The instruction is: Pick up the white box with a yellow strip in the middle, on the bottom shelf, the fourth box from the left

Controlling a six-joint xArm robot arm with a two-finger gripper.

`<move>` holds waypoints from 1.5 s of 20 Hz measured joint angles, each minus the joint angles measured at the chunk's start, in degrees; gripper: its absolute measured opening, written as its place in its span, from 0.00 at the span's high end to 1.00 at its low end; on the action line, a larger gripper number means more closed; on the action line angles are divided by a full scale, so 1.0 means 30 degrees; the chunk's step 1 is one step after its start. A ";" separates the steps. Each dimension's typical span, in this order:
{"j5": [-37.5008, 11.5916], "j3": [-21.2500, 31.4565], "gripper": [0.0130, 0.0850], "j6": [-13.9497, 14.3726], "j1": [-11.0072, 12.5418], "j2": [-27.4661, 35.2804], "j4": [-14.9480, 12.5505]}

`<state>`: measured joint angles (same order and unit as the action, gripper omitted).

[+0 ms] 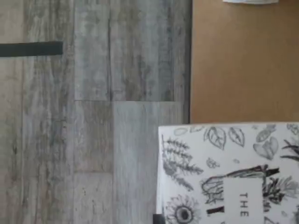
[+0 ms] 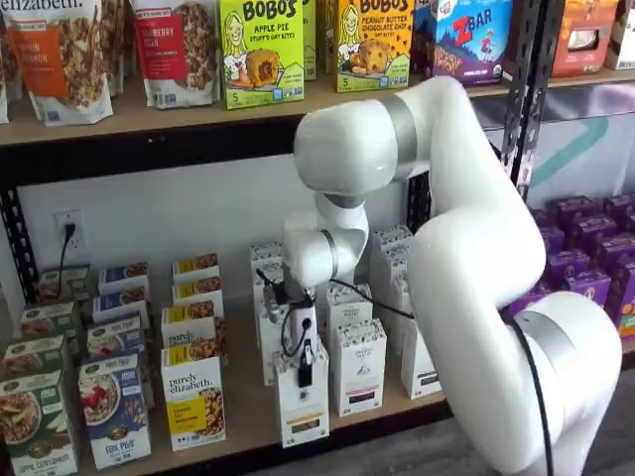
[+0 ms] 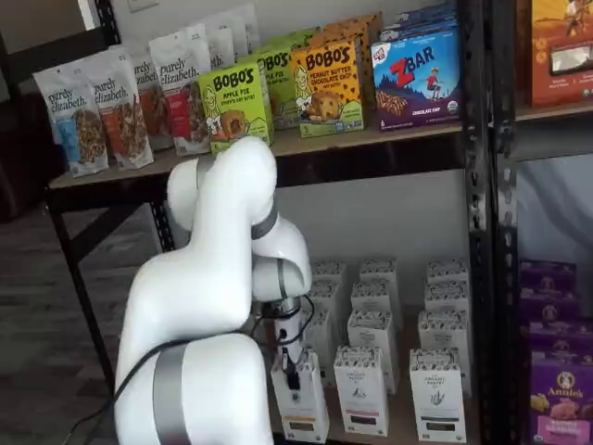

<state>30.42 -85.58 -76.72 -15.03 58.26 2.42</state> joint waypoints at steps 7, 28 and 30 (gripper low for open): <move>-0.1679 0.3844 0.50 0.0806 -0.0106 -0.2371 -0.0809; -0.2081 1.0230 0.50 0.0550 -0.0734 -0.8924 0.0139; -0.1979 1.0558 0.50 0.0586 -0.0835 -0.9371 0.0220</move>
<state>24.48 -53.90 -74.96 -17.53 30.14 3.08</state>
